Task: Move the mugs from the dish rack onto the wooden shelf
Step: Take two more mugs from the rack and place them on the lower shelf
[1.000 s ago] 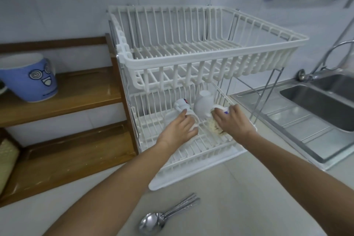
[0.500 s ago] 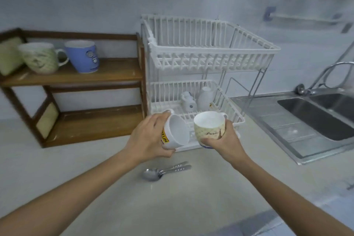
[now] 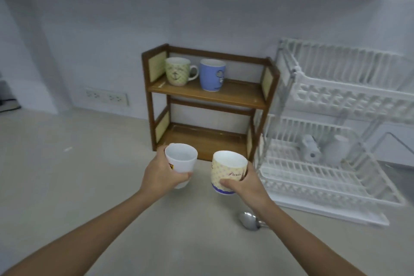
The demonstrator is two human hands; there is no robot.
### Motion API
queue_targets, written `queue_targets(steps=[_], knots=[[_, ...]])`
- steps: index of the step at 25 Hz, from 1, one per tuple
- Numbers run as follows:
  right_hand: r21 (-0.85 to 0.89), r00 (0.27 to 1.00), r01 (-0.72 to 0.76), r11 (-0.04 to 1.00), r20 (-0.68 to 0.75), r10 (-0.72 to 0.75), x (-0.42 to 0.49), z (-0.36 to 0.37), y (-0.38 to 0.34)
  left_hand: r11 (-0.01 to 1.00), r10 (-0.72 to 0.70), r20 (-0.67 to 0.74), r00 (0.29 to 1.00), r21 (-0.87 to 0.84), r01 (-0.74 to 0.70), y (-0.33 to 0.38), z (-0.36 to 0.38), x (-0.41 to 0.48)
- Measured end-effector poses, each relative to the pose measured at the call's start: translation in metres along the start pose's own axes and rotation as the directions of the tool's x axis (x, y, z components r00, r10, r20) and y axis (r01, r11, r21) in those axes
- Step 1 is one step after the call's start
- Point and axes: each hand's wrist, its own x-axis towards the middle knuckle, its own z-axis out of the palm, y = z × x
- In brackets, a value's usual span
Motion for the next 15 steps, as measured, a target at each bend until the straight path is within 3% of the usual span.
queue_targets(steps=[4, 15], knots=[[-0.011, 1.0, 0.014, 1.0, -0.027, -0.015, 0.067, 0.048, -0.001, 0.996, -0.089, -0.04, 0.995, 0.012, 0.089, -0.023, -0.001, 0.056], [-0.186, 0.966, -0.104, 0.977, -0.254, 0.054, 0.243, 0.108, 0.034, 0.994, -0.112, -0.099, 0.989, -0.032, 0.109, -0.063, 0.074, 0.203]])
